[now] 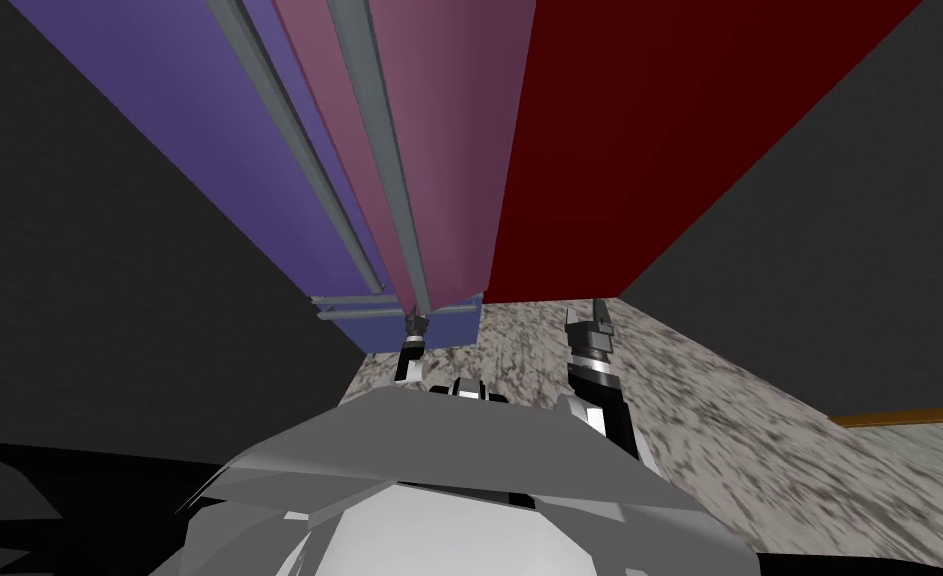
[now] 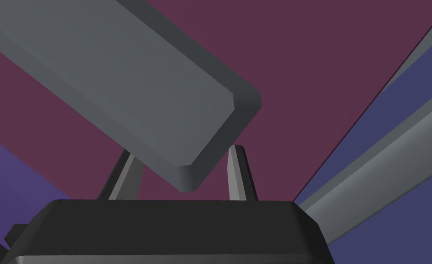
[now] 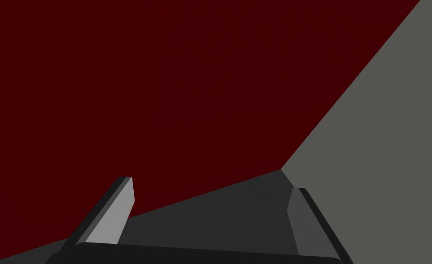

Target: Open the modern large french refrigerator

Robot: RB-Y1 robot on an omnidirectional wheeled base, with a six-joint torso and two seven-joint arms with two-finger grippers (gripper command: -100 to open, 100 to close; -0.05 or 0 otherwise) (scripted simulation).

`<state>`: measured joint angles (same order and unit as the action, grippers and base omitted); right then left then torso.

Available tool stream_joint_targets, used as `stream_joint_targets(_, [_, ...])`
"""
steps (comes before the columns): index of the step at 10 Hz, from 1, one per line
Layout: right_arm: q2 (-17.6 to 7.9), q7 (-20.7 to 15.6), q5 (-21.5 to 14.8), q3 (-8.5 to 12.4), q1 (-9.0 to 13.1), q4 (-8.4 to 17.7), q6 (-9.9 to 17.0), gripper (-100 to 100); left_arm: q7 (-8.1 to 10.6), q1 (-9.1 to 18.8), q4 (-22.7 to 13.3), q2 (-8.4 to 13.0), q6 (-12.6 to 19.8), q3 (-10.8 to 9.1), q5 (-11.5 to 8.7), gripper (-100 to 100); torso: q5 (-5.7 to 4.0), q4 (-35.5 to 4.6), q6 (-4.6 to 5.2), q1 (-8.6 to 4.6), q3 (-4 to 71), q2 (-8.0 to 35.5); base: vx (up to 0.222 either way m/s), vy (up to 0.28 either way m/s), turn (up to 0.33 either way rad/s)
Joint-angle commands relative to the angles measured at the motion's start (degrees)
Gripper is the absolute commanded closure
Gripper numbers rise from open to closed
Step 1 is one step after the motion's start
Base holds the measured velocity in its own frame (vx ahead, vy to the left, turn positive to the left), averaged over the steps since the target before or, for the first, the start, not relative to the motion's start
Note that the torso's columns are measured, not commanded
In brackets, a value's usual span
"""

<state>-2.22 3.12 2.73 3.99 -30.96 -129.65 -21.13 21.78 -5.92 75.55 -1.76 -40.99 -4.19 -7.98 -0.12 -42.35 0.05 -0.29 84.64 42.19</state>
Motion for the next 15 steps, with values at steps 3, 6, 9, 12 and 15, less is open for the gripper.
stream_joint_targets(3, [0.0,0.0,0.0,0.0,0.01,0.0,0.0,0,-1.69,-1.08,1.66,-0.4,-0.47,-2.84,-1.78,100,0.01,0.02,0.29,-0.17,0.03,-0.08,-0.007,-0.265,0.127])
stream_joint_targets(6, [-0.01,0.0,0.0,0.0,0.01,0.0,0.0,0,-2.5,-1.78,2.58,-0.48,-0.6,-4.45,-2.8,100,-0.05,-0.09,0.45,-0.06,0.12,-0.2,-0.008,-0.253,0.107])
stream_joint_targets(9, [0.0,0.0,0.0,-0.01,0.01,0.0,0.0,0,-2.94,-2.64,3.24,-0.38,-0.39,-5.81,-3.61,100,-0.1,-0.1,0.18,-0.28,-0.13,0.23,-0.027,-0.276,0.131])
stream_joint_targets(12, [-0.01,0.0,0.0,0.01,-0.01,0.0,0.0,0,-4.2,-3.98,4.11,-0.51,-0.78,-8.57,-5.68,100,-0.05,-0.05,-0.09,0.11,0.06,-0.07,0.057,-0.246,0.144])
stream_joint_targets(15, [-0.01,0.0,0.0,0.01,0.0,0.0,0.0,0,-4.98,-4.62,4.84,-0.53,-1.05,-10.31,-7.0,100,-0.04,-0.06,0.33,-0.01,0.04,-0.08,0.05,-0.263,0.104])
